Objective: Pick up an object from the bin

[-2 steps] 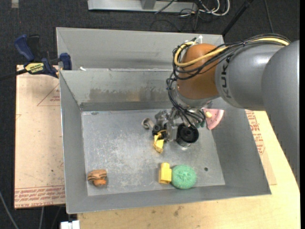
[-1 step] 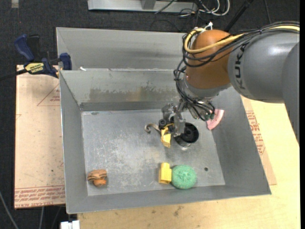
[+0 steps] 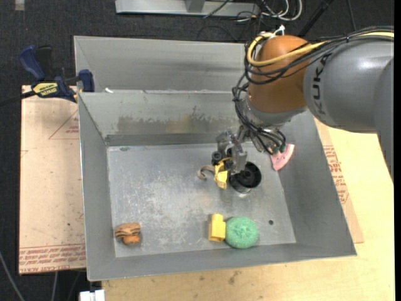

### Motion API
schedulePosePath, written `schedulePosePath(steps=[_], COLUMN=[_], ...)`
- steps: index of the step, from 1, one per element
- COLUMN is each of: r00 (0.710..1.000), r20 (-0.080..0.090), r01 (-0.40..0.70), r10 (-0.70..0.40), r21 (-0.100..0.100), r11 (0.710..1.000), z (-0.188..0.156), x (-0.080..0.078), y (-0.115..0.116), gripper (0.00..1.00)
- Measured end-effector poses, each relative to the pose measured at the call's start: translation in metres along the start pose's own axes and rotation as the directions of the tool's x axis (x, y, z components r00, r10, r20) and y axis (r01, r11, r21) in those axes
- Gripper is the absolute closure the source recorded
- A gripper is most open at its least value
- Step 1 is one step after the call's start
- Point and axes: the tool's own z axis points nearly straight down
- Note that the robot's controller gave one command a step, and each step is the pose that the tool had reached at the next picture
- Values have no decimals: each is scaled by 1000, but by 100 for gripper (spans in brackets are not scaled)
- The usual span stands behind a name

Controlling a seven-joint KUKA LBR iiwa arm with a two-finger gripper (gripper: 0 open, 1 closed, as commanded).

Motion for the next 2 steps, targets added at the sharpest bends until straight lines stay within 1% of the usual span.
schedulePosePath(steps=[1,2], r00=[1000,999], r20=[-16,-8], r01=[5,35], r10=[-5,-35], r21=[-5,-4], r11=[1000,999], z=[-35,-78], x=[5,-3], y=[16,-13], gripper=[100,100])
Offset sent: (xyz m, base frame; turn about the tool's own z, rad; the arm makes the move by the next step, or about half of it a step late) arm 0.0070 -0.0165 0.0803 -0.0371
